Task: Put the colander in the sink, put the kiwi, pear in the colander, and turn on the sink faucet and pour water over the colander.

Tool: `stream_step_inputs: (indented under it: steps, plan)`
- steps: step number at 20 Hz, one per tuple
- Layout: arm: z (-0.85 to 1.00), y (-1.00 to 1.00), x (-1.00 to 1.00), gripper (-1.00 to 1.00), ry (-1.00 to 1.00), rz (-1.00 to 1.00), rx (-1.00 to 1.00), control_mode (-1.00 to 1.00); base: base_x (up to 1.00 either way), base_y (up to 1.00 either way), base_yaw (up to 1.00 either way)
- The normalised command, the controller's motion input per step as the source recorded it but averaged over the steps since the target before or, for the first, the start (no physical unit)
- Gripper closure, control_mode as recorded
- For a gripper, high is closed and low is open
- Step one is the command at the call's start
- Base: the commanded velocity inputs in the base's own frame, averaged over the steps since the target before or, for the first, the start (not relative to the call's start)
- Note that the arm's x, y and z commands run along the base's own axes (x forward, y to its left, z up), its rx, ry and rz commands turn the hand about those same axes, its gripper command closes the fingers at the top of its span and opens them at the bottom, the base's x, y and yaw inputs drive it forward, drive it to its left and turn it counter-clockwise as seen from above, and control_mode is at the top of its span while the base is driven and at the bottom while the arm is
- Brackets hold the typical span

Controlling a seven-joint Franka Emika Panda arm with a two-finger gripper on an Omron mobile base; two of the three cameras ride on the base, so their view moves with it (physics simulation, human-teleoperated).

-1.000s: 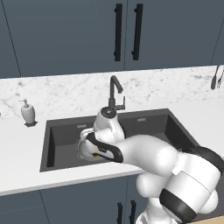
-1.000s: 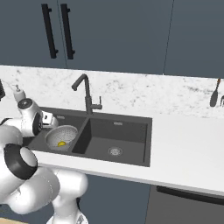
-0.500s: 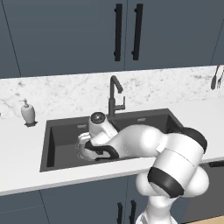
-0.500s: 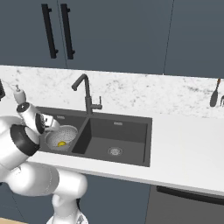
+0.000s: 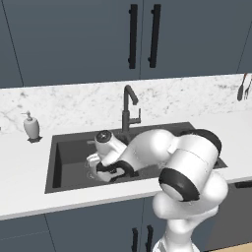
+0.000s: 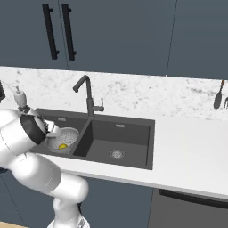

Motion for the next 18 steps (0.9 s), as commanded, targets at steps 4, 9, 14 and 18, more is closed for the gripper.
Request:
stream_step_inputs:
  steps: [4,9,14,18]
  plan:
    - [-0.29,0.00,0.20,1.00,0.08,-0.05,-0.02,-1.00,0.00,0.00,0.00]
    - [-0.29,0.00,0.27,1.00,0.07,-0.04,0.00,-1.00,0.00,0.00,0.00]
    - [-0.30,0.00,0.23,1.00,0.07,-0.03,-0.01,-1.00,0.00,0.00,0.00]
    - [-0.23,0.00,0.19,1.00,0.05,-0.05,-0.02,-1.00,0.00,0.00,0.00]
